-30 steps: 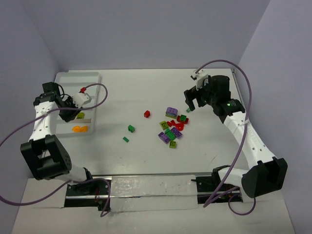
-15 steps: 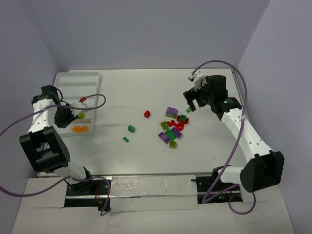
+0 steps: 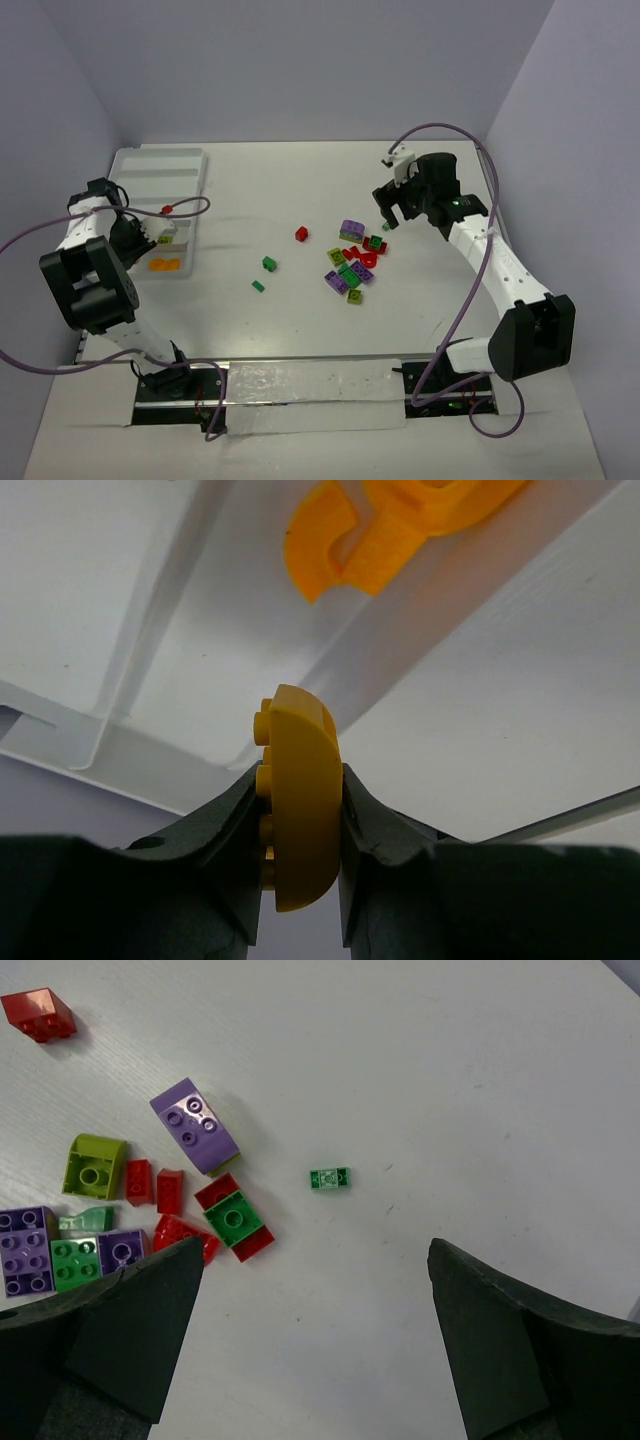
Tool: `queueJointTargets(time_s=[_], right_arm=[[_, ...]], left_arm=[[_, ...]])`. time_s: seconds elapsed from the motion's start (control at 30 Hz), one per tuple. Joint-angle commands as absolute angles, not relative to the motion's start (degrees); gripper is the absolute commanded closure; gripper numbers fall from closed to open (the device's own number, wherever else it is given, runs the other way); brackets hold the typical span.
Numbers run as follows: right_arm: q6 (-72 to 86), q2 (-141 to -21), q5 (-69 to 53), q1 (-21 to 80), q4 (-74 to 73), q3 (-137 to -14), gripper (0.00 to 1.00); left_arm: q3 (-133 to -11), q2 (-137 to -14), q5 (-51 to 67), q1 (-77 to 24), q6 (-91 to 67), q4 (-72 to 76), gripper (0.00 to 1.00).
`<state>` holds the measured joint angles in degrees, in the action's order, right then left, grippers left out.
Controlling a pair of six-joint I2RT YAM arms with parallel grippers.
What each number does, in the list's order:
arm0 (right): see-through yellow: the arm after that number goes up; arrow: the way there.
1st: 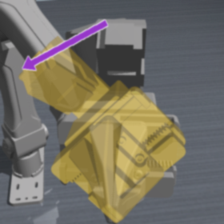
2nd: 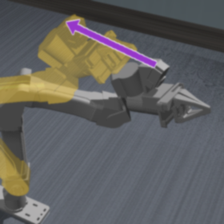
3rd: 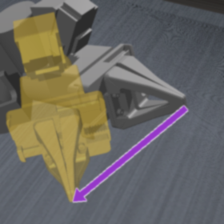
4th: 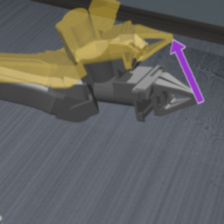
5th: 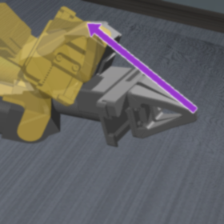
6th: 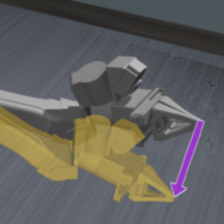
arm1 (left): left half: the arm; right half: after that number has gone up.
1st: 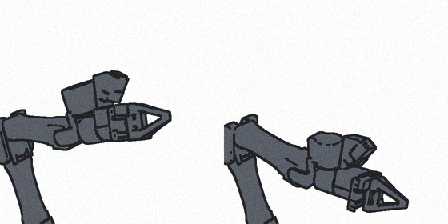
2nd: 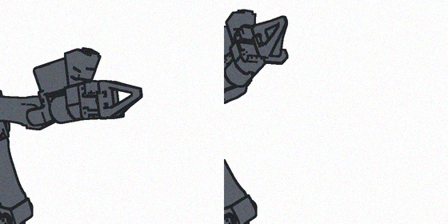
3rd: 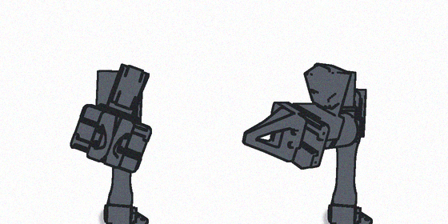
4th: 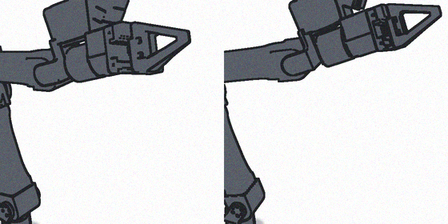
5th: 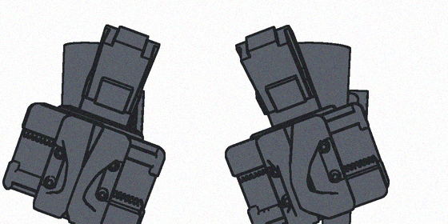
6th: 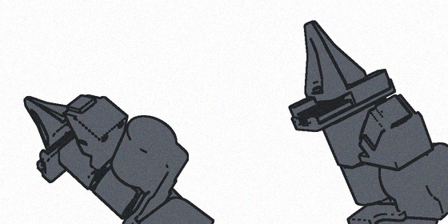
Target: Sort the legos into containers by color
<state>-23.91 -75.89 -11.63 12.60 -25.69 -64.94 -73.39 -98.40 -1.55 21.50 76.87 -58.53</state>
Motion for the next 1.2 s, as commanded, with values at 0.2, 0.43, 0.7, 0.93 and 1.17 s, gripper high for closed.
queueJointTargets(time_s=[0.2,0.43,0.7,0.93,1.17], right_arm=[[-24.52,-77.15,-12.30,12.74,-26.70,-68.99,0.00],[-24.08,-77.53,-12.12,12.83,-26.35,-70.08,0.00],[-19.47,-74.85,-12.24,12.78,-22.14,-69.29,0.00],[-18.65,-75.82,-10.82,12.83,-22.93,-70.97,0.00],[-18.51,-76.82,-11.60,12.83,-24.62,-72.02,0.00]], left_arm=[[-82.19,-101.12,-0.53,21.96,74.91,-61.38,0.40],[-92.97,-100.30,5.07,21.47,72.13,-66.54,0.36],[-103.80,-96.61,16.61,7.31,49.72,-63.43,0.06],[-85.45,-88.54,30.69,-9.26,33.92,-49.24,0.01],[-74.79,-90.90,26.15,-22.53,33.62,-39.93,0.05]])
